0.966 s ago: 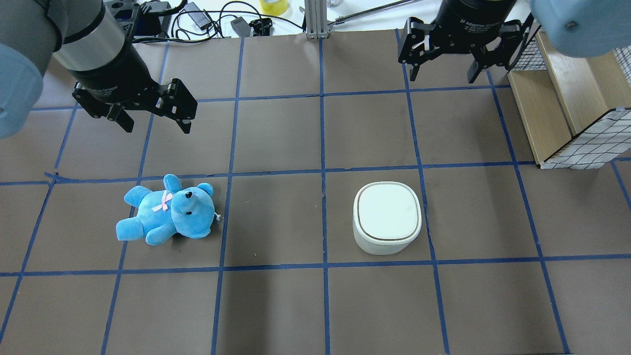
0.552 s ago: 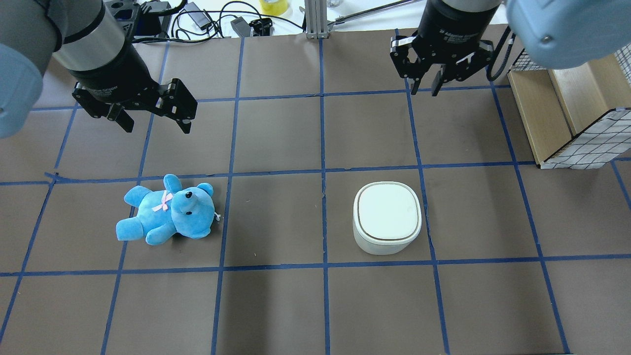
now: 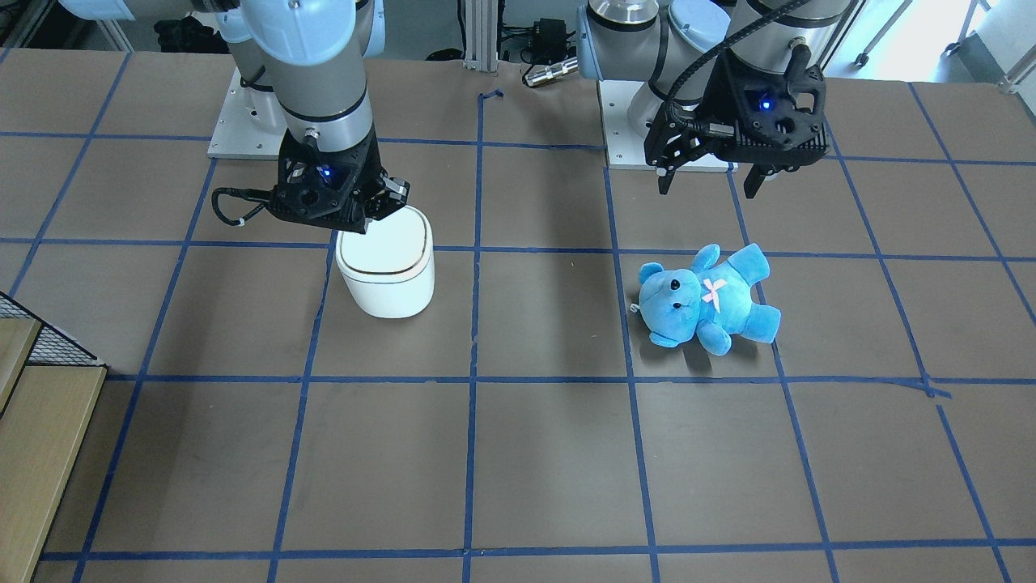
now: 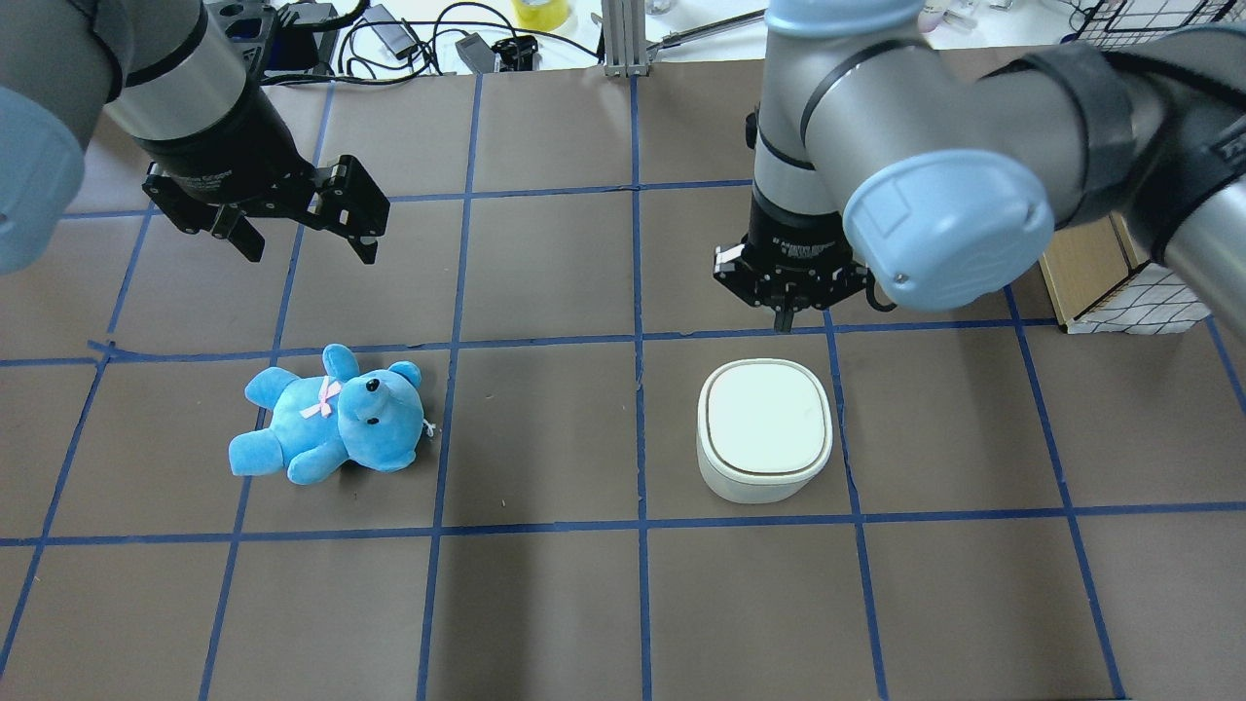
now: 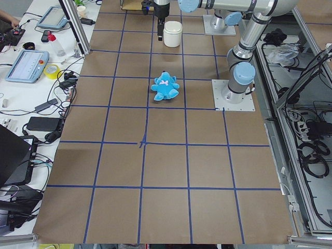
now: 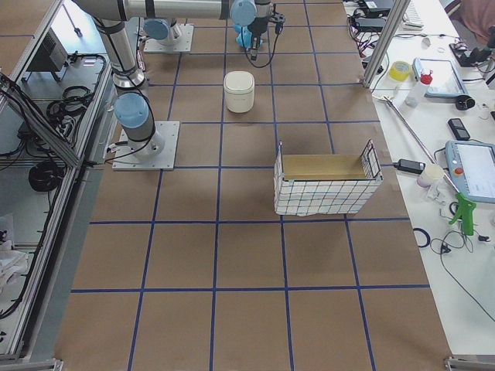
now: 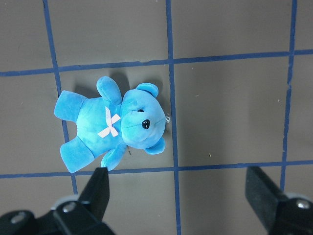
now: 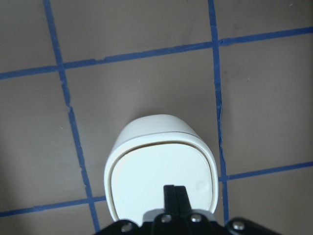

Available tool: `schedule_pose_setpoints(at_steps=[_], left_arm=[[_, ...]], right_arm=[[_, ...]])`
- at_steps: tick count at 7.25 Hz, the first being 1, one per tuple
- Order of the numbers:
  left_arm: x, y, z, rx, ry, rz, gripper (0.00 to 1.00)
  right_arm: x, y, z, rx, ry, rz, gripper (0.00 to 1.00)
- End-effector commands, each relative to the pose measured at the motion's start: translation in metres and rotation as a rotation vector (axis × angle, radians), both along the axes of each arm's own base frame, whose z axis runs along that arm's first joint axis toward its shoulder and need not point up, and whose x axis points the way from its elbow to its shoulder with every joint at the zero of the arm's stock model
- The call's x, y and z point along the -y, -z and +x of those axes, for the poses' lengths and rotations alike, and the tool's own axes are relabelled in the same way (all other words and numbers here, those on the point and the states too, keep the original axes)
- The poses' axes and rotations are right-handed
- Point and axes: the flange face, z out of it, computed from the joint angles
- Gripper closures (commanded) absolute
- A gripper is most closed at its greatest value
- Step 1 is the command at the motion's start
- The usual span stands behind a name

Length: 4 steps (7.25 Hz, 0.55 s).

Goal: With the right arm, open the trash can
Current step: 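Lower the right gripper onto the trash can lid's near edge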

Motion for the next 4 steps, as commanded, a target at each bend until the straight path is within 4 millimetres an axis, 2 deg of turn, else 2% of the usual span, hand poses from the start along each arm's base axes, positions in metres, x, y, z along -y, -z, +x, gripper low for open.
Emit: schedule_pose_setpoints(at_steps=[1, 2, 4], left_arm=[[0.0, 0.0, 0.0, 0.0, 0.0, 0.0, 0.0], [0.0, 0.0, 0.0, 0.0, 0.0, 0.0, 0.0], [0.0, 0.0, 0.0, 0.0, 0.0, 0.0, 0.0]], right_arm=[[-0.018, 0.059, -0.009, -0.067, -0.011, 0.062, 1.0], [-0.021, 0.078, -0.011, -0.082, -0.015, 0.069, 1.0], [-0.021, 0.088, -0.011, -0.082, -0.015, 0.076, 1.0]])
